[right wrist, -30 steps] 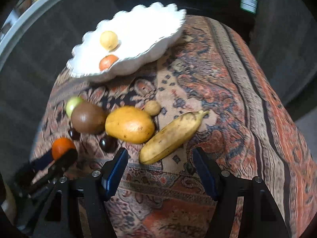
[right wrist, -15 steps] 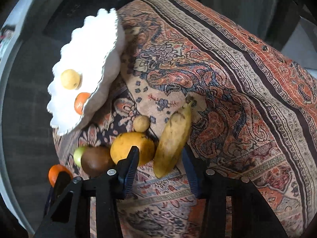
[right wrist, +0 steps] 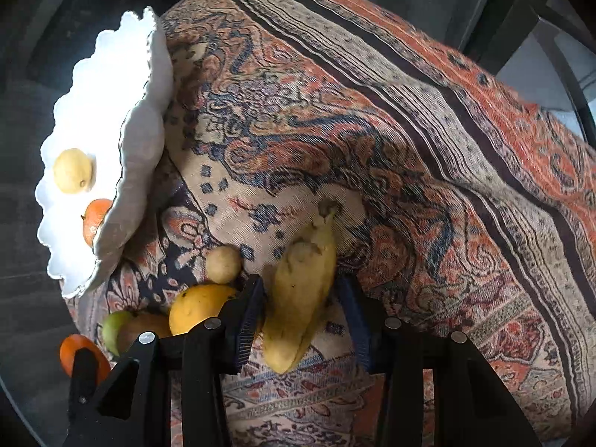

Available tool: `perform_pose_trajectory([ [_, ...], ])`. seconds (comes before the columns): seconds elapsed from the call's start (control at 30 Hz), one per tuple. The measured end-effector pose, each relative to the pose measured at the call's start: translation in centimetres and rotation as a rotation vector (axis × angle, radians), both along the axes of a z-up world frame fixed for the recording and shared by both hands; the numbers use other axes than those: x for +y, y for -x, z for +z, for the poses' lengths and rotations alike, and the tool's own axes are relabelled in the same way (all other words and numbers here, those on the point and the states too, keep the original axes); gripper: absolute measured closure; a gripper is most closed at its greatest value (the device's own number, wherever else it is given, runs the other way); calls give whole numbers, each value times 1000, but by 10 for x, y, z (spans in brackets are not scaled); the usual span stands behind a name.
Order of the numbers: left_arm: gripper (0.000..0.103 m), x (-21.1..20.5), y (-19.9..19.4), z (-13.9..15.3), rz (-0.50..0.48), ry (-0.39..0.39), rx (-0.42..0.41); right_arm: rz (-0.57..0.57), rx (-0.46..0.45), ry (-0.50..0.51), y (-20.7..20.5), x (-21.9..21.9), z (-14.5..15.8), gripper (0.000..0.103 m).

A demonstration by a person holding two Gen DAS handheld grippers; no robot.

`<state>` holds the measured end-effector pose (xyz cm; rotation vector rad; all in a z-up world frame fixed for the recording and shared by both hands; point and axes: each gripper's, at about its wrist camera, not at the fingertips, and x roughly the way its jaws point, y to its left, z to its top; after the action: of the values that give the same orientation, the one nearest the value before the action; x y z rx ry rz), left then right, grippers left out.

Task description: Organize fruits

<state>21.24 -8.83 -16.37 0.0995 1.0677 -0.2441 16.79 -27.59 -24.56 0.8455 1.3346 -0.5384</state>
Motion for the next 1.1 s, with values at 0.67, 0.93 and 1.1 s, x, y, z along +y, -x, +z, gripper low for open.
perform_pose_trajectory([
  [0.67, 60, 0, 18, 22, 8, -6, -35, 84, -77, 16, 10, 11, 32, 71],
  [0.93, 60, -2, 26, 33, 8, -6, -41, 136, -100, 15, 27, 10, 38, 71],
  [1.1, 59, -3, 30, 39, 4, -7, -49, 189, -123, 46, 35, 6, 49, 71],
])
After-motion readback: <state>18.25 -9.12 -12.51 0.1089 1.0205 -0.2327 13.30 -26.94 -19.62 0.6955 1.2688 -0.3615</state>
